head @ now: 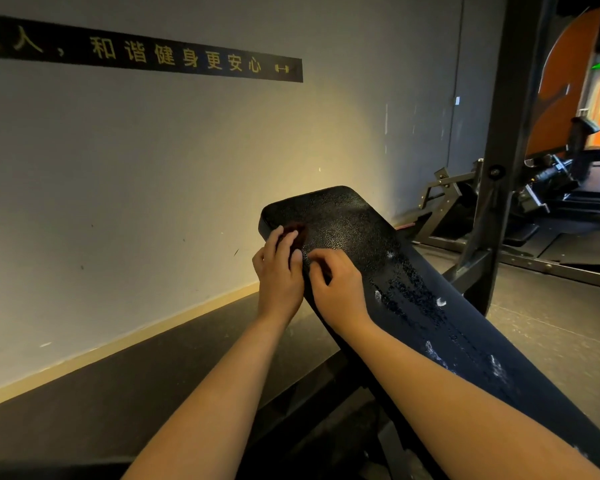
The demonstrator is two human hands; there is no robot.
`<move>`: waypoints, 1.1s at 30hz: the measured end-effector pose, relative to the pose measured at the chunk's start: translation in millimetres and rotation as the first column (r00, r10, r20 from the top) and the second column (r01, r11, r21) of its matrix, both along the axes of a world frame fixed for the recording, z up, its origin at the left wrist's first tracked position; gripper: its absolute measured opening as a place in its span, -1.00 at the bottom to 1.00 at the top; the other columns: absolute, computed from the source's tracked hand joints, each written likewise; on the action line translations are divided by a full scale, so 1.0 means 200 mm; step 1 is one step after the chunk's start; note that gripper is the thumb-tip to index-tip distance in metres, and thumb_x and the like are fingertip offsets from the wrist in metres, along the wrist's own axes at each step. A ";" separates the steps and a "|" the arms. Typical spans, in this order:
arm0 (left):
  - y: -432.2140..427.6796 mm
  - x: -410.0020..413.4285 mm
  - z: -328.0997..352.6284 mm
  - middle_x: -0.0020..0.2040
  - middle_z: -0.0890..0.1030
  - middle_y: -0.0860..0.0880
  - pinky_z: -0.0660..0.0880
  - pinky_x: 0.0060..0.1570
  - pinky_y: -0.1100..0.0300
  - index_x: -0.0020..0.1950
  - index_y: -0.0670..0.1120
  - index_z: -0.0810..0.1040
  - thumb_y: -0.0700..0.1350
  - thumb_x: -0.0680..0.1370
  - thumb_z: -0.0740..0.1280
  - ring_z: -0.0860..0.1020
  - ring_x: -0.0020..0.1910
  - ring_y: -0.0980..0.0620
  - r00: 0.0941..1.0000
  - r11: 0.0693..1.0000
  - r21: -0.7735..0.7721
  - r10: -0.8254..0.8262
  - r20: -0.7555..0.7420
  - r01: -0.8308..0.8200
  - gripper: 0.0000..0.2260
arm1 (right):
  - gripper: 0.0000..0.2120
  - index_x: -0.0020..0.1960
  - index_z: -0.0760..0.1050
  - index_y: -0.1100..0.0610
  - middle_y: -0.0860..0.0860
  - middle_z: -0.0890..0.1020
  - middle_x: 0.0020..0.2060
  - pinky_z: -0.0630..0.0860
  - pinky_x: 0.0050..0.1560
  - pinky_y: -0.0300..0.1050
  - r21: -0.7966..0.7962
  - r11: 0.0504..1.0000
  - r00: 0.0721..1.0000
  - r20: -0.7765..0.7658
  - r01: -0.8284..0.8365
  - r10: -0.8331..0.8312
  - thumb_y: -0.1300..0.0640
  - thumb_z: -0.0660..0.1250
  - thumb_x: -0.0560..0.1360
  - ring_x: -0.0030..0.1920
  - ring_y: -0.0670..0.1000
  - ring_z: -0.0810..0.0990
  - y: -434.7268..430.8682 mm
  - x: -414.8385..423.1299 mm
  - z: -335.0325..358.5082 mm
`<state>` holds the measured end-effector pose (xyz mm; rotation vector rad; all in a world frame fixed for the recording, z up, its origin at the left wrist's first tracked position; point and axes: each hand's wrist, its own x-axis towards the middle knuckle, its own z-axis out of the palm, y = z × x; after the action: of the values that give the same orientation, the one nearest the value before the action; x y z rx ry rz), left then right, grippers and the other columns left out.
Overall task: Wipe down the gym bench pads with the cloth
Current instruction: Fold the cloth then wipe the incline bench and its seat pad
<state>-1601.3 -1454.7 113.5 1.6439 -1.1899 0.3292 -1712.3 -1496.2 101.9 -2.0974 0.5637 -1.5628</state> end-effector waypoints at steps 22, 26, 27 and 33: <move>0.01 -0.01 0.01 0.57 0.20 0.08 0.17 0.36 0.18 0.51 0.05 0.36 0.00 0.72 0.11 0.14 0.48 0.02 0.992 0.998 -0.013 -0.057 -0.108 0.056 -0.65 | -0.73 0.30 0.50 0.08 -0.08 0.48 0.15 0.41 0.09 -0.41 0.013 1.000 0.999 -0.045 0.021 -0.020 0.15 0.29 0.61 0.11 -0.17 0.48 0.06 -0.09 -0.08; 0.00 -0.04 -0.01 0.49 0.36 0.09 0.20 0.27 0.28 0.38 0.02 0.50 -0.09 0.71 0.14 0.24 0.42 -0.01 1.000 1.000 -0.006 0.020 0.001 -0.020 -0.72 | -0.71 0.33 0.50 0.07 -0.10 0.49 0.17 0.31 0.12 -0.54 0.092 0.996 1.000 -0.010 0.003 -0.002 0.16 0.29 0.61 0.14 -0.22 0.46 0.06 -0.11 -0.06; 0.01 -0.05 -0.02 0.47 0.38 0.09 0.20 0.26 0.29 0.36 0.01 0.51 -0.11 0.70 0.15 0.25 0.41 0.00 1.000 1.000 0.004 0.019 0.023 -0.019 -0.73 | -0.70 0.34 0.49 0.06 -0.11 0.48 0.18 0.29 0.12 -0.56 0.113 0.994 1.000 -0.008 0.003 -0.002 0.16 0.29 0.62 0.15 -0.23 0.45 0.07 -0.12 -0.05; 0.12 -0.15 -0.09 0.38 0.46 0.14 0.33 0.13 0.29 0.33 0.05 0.55 -0.09 0.70 0.17 0.26 0.34 0.02 0.988 0.995 0.093 -0.047 0.144 0.033 -0.74 | -0.72 0.33 0.51 0.05 -0.14 0.51 0.17 0.33 0.07 -0.52 0.169 0.985 0.999 -0.054 0.018 -0.009 0.13 0.24 0.64 0.14 -0.22 0.48 0.10 -0.13 -0.06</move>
<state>-1630.5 -1431.3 96.0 1.6948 -1.3638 0.3806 -1738.5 -1475.8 90.3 -2.0151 0.7048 -1.4168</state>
